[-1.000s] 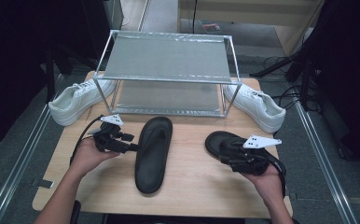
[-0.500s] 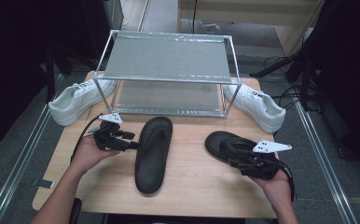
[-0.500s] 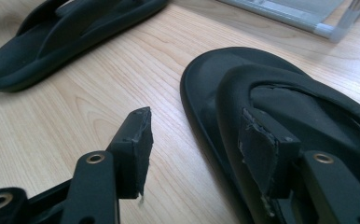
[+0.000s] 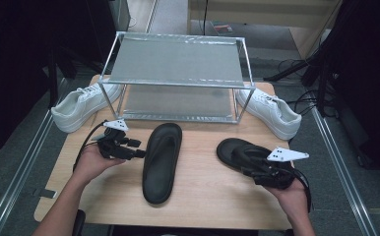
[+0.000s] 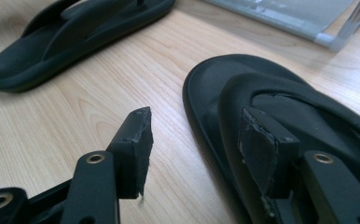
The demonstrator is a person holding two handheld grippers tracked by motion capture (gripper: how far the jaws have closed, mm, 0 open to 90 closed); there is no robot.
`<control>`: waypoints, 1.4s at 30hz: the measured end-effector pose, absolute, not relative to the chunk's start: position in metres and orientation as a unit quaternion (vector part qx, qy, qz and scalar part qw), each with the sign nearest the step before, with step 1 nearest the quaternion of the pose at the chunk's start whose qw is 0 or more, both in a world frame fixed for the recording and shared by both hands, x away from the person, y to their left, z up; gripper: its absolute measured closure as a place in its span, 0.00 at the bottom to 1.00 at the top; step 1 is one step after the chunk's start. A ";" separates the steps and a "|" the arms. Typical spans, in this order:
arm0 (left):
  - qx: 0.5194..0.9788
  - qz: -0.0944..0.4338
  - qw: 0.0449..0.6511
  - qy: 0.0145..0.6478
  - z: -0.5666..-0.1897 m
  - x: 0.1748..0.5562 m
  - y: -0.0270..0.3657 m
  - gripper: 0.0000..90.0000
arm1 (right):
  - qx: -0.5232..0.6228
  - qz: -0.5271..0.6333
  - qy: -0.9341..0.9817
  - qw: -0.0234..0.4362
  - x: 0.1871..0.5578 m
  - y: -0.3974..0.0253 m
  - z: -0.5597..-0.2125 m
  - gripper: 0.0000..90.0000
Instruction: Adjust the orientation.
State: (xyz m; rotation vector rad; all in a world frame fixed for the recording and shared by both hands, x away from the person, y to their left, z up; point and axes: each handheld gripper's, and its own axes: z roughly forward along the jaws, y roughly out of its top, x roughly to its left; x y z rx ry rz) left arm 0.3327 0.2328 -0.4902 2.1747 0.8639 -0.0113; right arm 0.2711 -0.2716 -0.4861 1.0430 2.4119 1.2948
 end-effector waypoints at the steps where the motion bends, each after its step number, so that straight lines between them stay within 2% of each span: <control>1: 0.856 -0.004 0.391 0.338 -0.490 0.333 0.233 0.47 | 0.355 0.441 0.817 0.107 0.271 -0.273 -0.485 0.51; 10: 0.855 -0.006 0.393 0.339 -0.490 0.333 0.232 0.47 | 0.371 0.424 0.818 0.118 0.270 -0.287 -0.488 0.54; 17: 0.849 0.003 0.402 0.344 -0.487 0.333 0.236 0.47 | 0.366 0.407 0.831 0.095 0.278 -0.286 -0.503 0.56; 23: 0.844 0.004 0.409 0.347 -0.488 0.335 0.237 0.46 | 0.358 0.403 0.838 0.081 0.291 -0.281 -0.510 0.67; 27: 0.845 0.002 0.406 0.349 -0.489 0.335 0.235 0.45 | 0.357 0.399 0.842 0.070 0.300 -0.281 -0.512 0.80; 32: 0.845 0.001 0.408 0.347 -0.489 0.335 0.234 0.45 | 0.348 0.399 0.847 0.044 0.309 -0.281 -0.514 0.88; 35: 0.846 0.001 0.407 0.345 -0.488 0.335 0.234 0.45 | 0.350 0.394 0.849 0.039 0.312 -0.278 -0.512 0.91; 42: 0.840 -0.005 0.417 0.346 -0.488 0.335 0.234 0.44 | 0.352 0.404 0.841 0.070 0.307 -0.264 -0.496 0.91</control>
